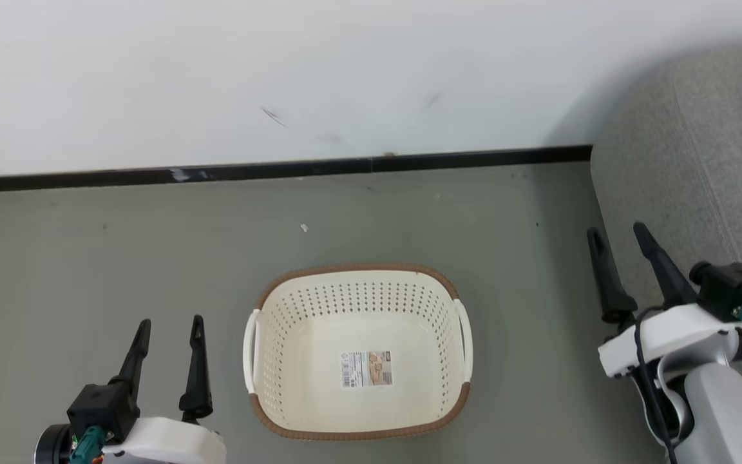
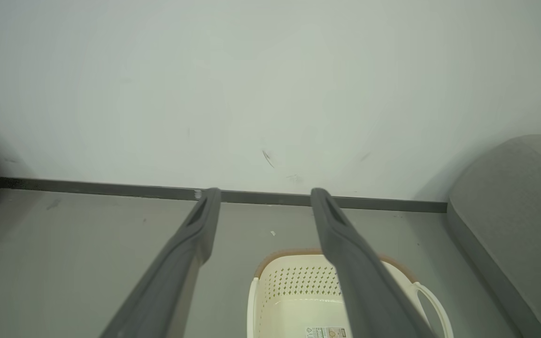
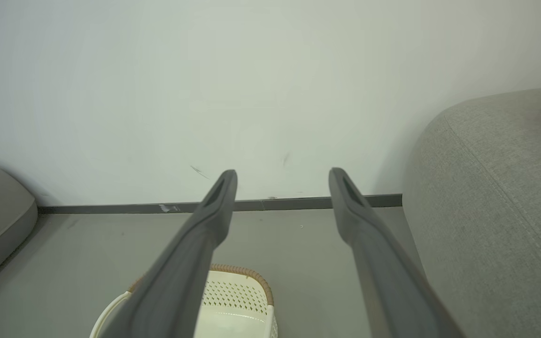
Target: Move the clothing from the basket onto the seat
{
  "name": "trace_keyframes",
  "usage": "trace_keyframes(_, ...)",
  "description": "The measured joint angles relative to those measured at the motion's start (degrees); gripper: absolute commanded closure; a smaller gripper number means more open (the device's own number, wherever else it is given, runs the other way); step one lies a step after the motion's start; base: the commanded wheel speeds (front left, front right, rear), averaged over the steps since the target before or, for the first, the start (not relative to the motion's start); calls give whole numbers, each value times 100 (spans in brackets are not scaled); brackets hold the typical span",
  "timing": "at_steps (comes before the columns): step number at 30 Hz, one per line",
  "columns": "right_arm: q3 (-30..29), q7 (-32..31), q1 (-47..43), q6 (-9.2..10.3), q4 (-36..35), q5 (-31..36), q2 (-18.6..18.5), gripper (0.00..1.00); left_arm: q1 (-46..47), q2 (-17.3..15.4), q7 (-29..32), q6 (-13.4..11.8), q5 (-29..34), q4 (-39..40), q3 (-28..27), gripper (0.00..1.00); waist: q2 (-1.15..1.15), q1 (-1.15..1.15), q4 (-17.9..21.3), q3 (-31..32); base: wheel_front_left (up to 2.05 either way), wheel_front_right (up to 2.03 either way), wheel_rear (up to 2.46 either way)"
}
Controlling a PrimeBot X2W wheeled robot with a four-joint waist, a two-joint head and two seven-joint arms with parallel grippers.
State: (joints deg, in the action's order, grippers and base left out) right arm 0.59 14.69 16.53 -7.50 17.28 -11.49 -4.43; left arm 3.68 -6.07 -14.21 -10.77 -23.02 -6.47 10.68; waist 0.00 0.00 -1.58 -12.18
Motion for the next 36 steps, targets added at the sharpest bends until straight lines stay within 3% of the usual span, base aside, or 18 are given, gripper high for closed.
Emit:
trace_keyframes(21,-326,0,-1155,0,-264,205,118,0,-361,-58,-1,341,37,-452,37,0,0,0,-556,1027,0,0,0)
trace_keyframes(36,-448,0,-1690,0,-438,205,201,0,-573,-88,-1,474,57,-571,58,0,0,0,-689,1463,0,0,0)
